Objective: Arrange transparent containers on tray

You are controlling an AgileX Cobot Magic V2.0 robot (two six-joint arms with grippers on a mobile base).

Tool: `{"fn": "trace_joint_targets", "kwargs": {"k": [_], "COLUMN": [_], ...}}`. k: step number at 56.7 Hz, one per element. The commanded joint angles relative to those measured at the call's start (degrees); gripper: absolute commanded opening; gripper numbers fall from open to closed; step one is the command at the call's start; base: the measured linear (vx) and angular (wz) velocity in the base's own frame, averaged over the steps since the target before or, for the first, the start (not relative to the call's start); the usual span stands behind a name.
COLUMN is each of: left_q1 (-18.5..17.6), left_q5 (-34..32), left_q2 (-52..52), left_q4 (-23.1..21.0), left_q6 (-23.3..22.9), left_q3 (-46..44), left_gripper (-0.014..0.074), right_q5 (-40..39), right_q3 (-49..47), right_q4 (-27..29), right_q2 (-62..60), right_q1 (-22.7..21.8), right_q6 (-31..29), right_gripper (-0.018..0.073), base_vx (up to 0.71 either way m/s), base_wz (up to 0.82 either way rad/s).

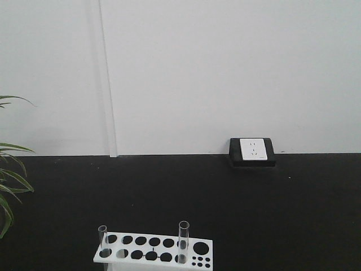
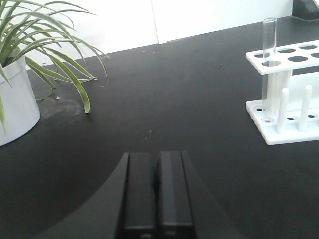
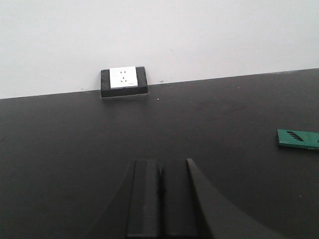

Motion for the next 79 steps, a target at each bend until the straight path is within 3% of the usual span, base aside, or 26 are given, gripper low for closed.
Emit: {"fn": "trace_joint_targets", "kwargs": {"k": [1, 44, 60, 67, 75, 79], "left_q1": [-0.24, -0.24, -0.24, -0.19, -0.19, -0.19], "left_q5": [-4.72, -5.34, -16.41, -28.12, -39.11, -38.18], "left_q2": [-1.35, -1.35, -1.35, -1.35, -1.35, -1.29], "left_q4": [0.02, 0.07, 0.14, -0.05, -0.05, 0.01], "left_q6": [-0.54, -0.47, -0.47, -0.52, -2.21, -2.21], "left_q3": [1.79, 1.79, 1.79, 1.61, 0.82, -1.4], "left_gripper": [0.0, 0.0, 0.0, 0.0, 0.0, 0.0], "right_q5": [-4.68, -4.68, -8.4, -13.95, -15.0, -14.92], "right_q3": [0.49, 0.49, 0.42, 0.42, -1.47, -4.13], "right_q4": [-0.68, -0.68, -0.68, 0.16, 0.71, 0.65], "right_q2": [-0.24, -0.24, -0.24, -0.24, -0.24, -0.24], "right_q1": [-0.21, -0.21, -0.21, -0.15, -0.15, -0.15], "right_q6": [-0.26, -0.26, -0.26, 0.72, 1.29, 1.24], "right_gripper": [-0.0011, -0.0011, -0.0011, -0.0011, -0.0011, -0.0011], "base_vx": [0.0, 0.0, 0.0, 0.0, 0.0, 0.0], "base_wz": [0.0, 0.0, 0.0, 0.0, 0.0, 0.0]}}
